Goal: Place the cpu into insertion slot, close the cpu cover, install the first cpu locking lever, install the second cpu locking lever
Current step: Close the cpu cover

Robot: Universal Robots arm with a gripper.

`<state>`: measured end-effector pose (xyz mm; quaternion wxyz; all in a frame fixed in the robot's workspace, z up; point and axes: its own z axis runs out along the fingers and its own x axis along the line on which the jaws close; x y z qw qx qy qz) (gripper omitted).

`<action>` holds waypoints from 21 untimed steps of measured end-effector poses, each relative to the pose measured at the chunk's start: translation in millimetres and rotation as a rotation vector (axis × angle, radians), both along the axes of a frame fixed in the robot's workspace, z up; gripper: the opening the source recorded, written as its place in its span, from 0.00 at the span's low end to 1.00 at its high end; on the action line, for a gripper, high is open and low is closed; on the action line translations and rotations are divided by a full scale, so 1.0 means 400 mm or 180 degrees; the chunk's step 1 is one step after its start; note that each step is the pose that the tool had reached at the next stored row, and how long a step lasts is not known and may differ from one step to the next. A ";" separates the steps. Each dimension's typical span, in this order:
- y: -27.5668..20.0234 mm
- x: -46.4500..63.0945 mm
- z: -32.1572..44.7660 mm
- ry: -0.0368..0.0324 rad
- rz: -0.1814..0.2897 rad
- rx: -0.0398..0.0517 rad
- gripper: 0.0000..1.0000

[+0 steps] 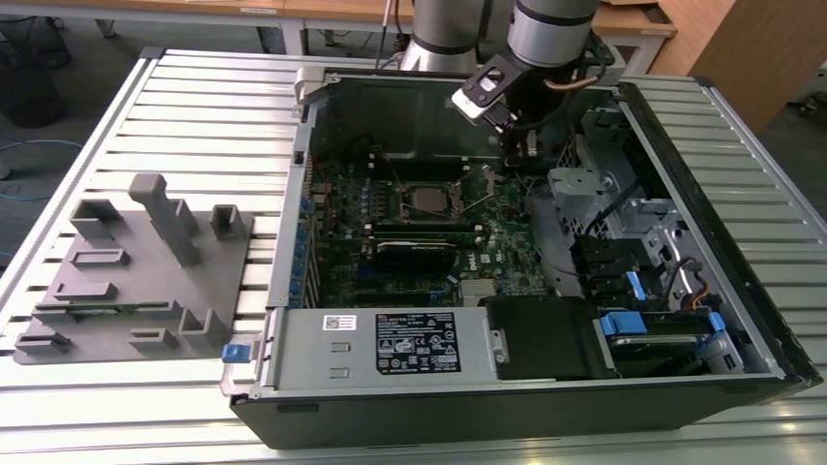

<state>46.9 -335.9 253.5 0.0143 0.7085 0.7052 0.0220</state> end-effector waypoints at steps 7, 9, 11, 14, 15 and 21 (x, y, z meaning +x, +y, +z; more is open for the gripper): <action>0.000 0.000 -0.020 0.0000 0.0000 0.0000 0.11; 0.000 0.000 -0.026 0.0000 0.0000 0.0000 0.11; 0.000 0.000 -0.029 0.0000 0.0000 0.0001 0.11; 0.000 0.000 -0.030 0.0000 0.0000 -0.0001 0.11; 0.000 0.000 -0.031 0.0000 0.0000 -0.0001 0.11; 0.000 -0.008 -0.032 -0.0017 0.0000 0.0000 0.11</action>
